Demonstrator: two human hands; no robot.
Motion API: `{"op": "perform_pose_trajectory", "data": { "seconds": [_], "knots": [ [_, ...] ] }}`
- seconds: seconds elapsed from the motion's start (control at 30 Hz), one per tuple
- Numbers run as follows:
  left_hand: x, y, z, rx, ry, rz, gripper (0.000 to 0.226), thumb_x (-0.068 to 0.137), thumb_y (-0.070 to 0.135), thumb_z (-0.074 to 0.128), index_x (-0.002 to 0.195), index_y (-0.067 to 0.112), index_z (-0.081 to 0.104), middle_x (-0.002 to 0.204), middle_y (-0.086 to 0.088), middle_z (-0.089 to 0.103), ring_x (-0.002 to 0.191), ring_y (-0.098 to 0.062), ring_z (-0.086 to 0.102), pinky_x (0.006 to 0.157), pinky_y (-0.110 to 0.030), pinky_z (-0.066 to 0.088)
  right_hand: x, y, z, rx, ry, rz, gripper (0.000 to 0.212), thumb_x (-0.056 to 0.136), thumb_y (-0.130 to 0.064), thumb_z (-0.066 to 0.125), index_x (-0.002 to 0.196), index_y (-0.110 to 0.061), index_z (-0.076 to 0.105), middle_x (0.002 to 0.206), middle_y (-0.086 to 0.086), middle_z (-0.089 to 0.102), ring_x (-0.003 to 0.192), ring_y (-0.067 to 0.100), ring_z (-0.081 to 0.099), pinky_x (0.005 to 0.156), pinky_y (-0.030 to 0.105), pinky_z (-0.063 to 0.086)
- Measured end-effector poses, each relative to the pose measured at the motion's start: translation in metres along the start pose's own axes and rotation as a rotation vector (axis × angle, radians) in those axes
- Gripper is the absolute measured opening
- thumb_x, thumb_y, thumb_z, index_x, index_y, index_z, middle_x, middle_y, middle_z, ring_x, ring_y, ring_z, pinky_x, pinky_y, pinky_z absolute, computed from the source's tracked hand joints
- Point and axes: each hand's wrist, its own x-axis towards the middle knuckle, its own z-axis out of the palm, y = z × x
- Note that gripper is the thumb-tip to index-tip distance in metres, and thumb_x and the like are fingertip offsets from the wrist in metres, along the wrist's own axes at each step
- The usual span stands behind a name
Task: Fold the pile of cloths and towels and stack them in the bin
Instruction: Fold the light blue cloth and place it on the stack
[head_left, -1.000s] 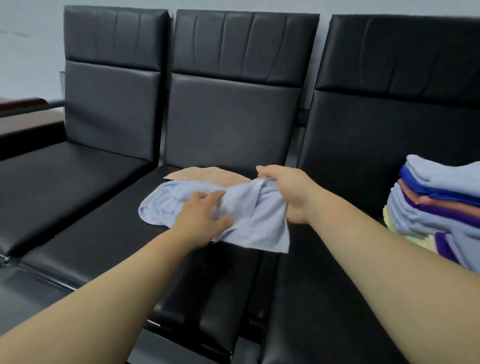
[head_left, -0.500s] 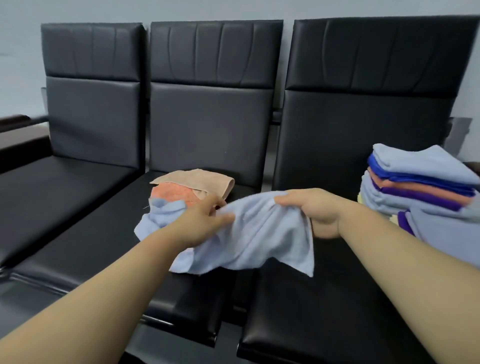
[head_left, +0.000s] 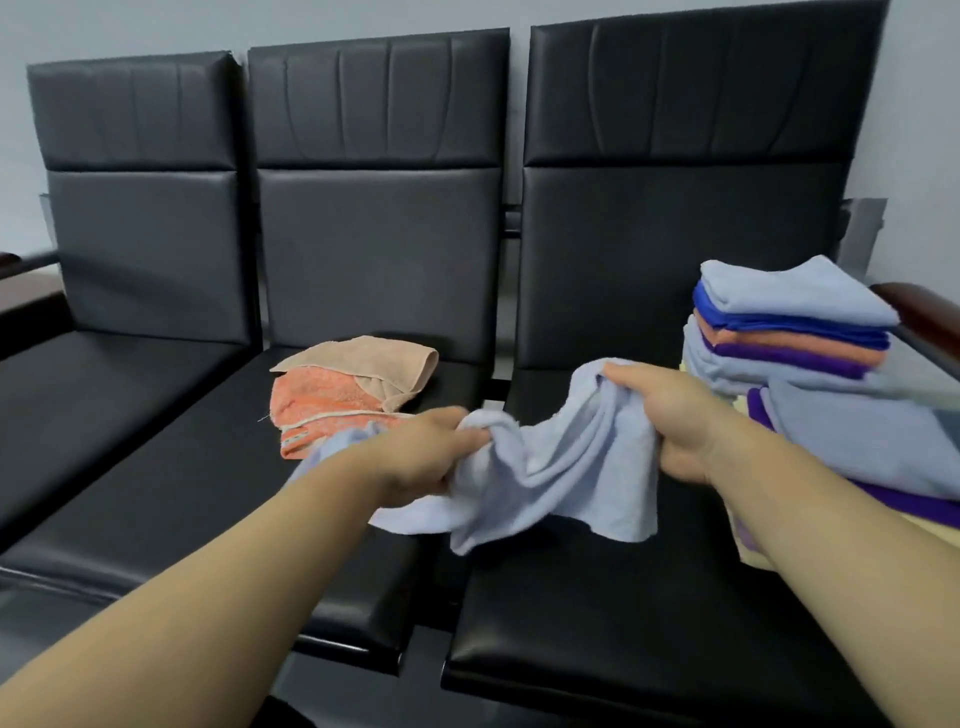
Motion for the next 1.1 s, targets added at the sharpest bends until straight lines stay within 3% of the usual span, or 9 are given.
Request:
{"op": "perform_pose_trajectory", "data": {
  "seconds": [0.1, 0.3, 0.47, 0.57, 0.67, 0.77, 0.93, 1.03, 1.1],
  "knots": [
    [0.012, 0.030, 0.031, -0.331, -0.157, 0.042, 0.020, 0.101, 0.021, 0.061, 0.116, 0.008, 0.057, 0.099, -0.010, 0.065, 0.091, -0.020, 0.065, 0.078, -0.039, 0.057, -0.007, -0.007, -0.028, -0.009, 0.039, -0.119, 0.040, 0.090, -0.048, 0.067, 0.116, -0.020, 0.078, 0.115, 0.013, 0.077, 0.118, 0.028, 0.070, 0.107, 0.048, 0.052],
    [0.029, 0.048, 0.076, 0.028, -0.105, 0.145, 0.064, 0.082, 0.045, 0.082, 0.136, 0.038, 0.048, 0.129, 0.008, 0.055, 0.117, -0.009, 0.060, 0.102, -0.033, 0.051, -0.022, 0.012, -0.058, -0.107, 0.070, -0.113, 0.030, 0.093, -0.039, 0.073, 0.105, -0.012, 0.078, 0.107, 0.016, 0.078, 0.111, 0.035, 0.072, 0.107, 0.056, 0.052],
    [0.046, 0.059, 0.108, 0.039, -0.048, 0.287, 0.017, 0.090, 0.033, 0.076, 0.092, 0.018, 0.068, 0.082, 0.006, 0.069, 0.076, -0.010, 0.063, 0.077, -0.031, 0.054, -0.027, 0.015, -0.063, -0.144, -0.035, -0.100, 0.033, 0.090, -0.041, 0.073, 0.108, -0.014, 0.078, 0.108, 0.016, 0.078, 0.112, 0.035, 0.072, 0.106, 0.054, 0.053],
    [0.057, 0.058, 0.107, -0.085, -0.085, 0.237, 0.016, 0.097, 0.025, 0.066, 0.084, 0.017, 0.065, 0.082, 0.000, 0.065, 0.081, -0.014, 0.061, 0.084, -0.046, 0.056, -0.026, 0.013, -0.069, -0.201, -0.025, -0.102, 0.022, 0.093, -0.038, 0.074, 0.102, -0.019, 0.080, 0.103, 0.006, 0.080, 0.109, 0.027, 0.073, 0.101, 0.048, 0.056],
    [0.062, 0.061, 0.097, -0.400, -0.162, 0.158, 0.019, 0.105, 0.016, 0.054, 0.087, 0.011, 0.060, 0.085, -0.011, 0.063, 0.081, -0.025, 0.060, 0.077, -0.039, 0.052, -0.023, 0.010, -0.076, -0.479, -0.071, -0.119, 0.022, 0.083, -0.045, 0.082, 0.083, -0.024, 0.074, 0.080, -0.007, 0.071, 0.084, 0.014, 0.066, 0.078, 0.035, 0.054],
    [0.065, 0.069, 0.090, -0.537, -0.110, 0.111, 0.024, 0.107, 0.016, 0.049, 0.085, 0.014, 0.057, 0.073, -0.005, 0.059, 0.066, -0.018, 0.054, 0.063, -0.032, 0.045, -0.019, 0.012, -0.070, -0.821, -0.142, -0.074, 0.040, 0.072, -0.046, 0.087, 0.090, -0.016, 0.068, 0.078, 0.003, 0.063, 0.074, 0.015, 0.058, 0.069, 0.033, 0.047],
    [0.062, 0.071, 0.076, -0.332, -0.054, 0.144, 0.021, 0.103, 0.029, 0.058, 0.084, 0.021, 0.058, 0.074, 0.000, 0.056, 0.063, -0.014, 0.050, 0.055, -0.028, 0.041, -0.010, 0.019, -0.060, -0.909, -0.201, 0.007, 0.047, 0.066, -0.055, 0.082, 0.071, -0.016, 0.056, 0.066, -0.002, 0.056, 0.064, 0.018, 0.053, 0.064, 0.035, 0.045],
    [0.057, 0.066, 0.059, -0.115, -0.114, 0.187, 0.029, 0.081, 0.048, 0.075, 0.083, 0.022, 0.063, 0.076, -0.001, 0.059, 0.064, -0.020, 0.053, 0.054, -0.029, 0.042, -0.006, 0.016, -0.061, -0.676, -0.234, -0.039, 0.035, 0.073, -0.043, 0.077, 0.087, -0.011, 0.069, 0.082, 0.004, 0.074, 0.080, 0.020, 0.069, 0.076, 0.039, 0.054],
    [0.054, 0.062, 0.049, 0.044, -0.224, 0.181, 0.038, 0.071, 0.050, 0.082, 0.086, 0.018, 0.068, 0.080, -0.001, 0.066, 0.071, -0.017, 0.062, 0.061, -0.032, 0.048, -0.006, 0.014, -0.061, -0.537, -0.260, -0.099, 0.024, 0.079, -0.029, 0.077, 0.082, -0.008, 0.064, 0.076, 0.006, 0.067, 0.077, 0.019, 0.063, 0.072, 0.037, 0.049]
  ]
}}
